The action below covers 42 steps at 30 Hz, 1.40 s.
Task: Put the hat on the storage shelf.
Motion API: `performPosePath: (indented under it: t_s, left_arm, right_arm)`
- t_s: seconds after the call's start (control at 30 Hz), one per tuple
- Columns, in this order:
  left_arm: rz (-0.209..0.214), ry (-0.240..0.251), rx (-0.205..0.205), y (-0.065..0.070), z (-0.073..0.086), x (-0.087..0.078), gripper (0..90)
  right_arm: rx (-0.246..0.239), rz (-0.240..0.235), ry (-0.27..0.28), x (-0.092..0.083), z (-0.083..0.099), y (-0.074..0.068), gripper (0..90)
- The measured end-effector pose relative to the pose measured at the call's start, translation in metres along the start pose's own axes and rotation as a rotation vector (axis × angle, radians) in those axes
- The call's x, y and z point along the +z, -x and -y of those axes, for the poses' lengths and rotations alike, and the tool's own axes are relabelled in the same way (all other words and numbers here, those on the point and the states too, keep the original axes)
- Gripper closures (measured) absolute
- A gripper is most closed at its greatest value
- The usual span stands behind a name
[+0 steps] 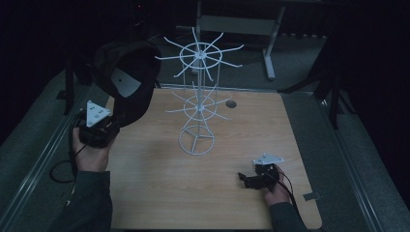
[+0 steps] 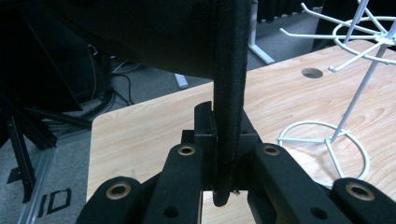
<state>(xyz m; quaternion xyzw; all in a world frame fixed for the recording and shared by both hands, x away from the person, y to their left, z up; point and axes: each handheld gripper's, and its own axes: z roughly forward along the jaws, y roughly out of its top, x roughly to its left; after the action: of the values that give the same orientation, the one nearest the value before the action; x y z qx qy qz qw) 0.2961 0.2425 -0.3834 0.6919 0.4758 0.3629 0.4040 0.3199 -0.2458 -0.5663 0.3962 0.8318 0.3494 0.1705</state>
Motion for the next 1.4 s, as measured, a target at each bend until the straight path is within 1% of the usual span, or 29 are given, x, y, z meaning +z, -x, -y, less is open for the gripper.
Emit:
performPosePath:
  t_s: [0.2, 0.73, 1.13, 1.27, 1.4]
  left_arm:
    - [-0.006, 0.009, 0.004, 0.003, -0.002, 0.0, 86.1]
    - [-0.005, 0.02, 0.01, 0.009, -0.004, 0.003, 86.1]
    - [-0.02, 0.021, 0.024, 0.013, -0.005, 0.004, 86.1]
    - [-0.032, 0.027, 0.033, 0.016, -0.008, 0.004, 86.1]
    - [-0.033, 0.032, 0.03, 0.018, -0.01, 0.005, 86.1]
  right_arm:
    - [-0.001, 0.0, 0.0, 0.0, 0.0, 0.0, 11.7]
    - [-0.002, 0.0, 0.0, 0.0, 0.0, 0.0, 11.7]
    - [-0.002, 0.0, 0.0, 0.0, 0.0, 0.0, 11.7]
    - [-0.001, 0.0, 0.0, 0.0, 0.0, 0.0, 11.7]
    - [-0.002, 0.0, 0.0, 0.0, 0.0, 0.0, 11.7]
